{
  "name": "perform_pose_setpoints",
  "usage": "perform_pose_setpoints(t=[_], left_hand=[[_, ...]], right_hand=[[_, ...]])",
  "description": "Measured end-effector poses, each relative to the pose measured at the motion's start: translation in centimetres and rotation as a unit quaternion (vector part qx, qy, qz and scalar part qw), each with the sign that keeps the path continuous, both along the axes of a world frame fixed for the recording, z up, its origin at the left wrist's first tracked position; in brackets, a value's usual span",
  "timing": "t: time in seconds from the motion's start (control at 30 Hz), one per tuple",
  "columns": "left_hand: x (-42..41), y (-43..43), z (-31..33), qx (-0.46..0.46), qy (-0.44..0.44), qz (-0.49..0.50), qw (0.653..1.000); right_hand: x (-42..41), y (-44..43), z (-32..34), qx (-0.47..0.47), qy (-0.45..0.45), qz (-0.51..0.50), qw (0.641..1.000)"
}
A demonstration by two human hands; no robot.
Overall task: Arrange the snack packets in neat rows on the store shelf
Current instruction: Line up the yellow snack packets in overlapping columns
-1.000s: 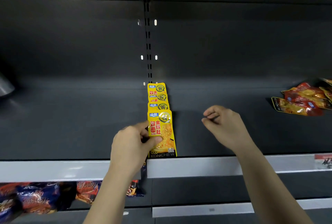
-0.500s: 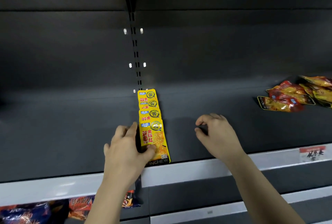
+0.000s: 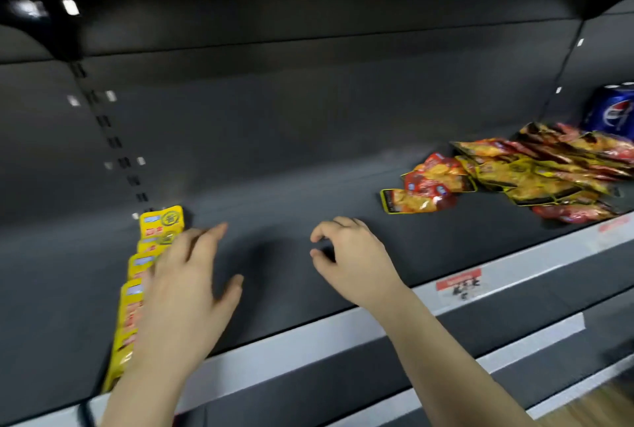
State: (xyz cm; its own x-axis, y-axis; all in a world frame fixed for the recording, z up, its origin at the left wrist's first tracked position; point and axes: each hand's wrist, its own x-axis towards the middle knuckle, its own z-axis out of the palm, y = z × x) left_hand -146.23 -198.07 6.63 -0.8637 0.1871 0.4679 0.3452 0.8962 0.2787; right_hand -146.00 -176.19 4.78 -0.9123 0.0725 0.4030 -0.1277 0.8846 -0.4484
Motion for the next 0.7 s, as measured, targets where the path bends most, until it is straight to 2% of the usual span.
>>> perform_pose_setpoints(t=[0.1, 0.27, 0.5, 0.7], left_hand=[[-0.6, 7.9, -0.1, -0.058, -0.008, -0.074, 0.996], [-0.4, 21.4, 0.1, -0.054, -0.002, -0.166, 0.985], [0.5, 34.5, -0.3, -0.032, -0.006, -0.166, 0.986], [-0.1, 39.6, 0.3, -0.051, 0.007, -0.175, 0.983]], right_hand=[[0.9, 6.7, 0.5, 0.015, -0.001, -0.015, 1.000], [2.9, 19.7, 1.4, 0.026, -0.001, -0.069, 0.997], [4.6, 33.5, 2.5, 0.029, 0.019, -0.103, 0.994], [4.5, 40.2, 3.2, 0.012, 0.054, -0.143, 0.988]])
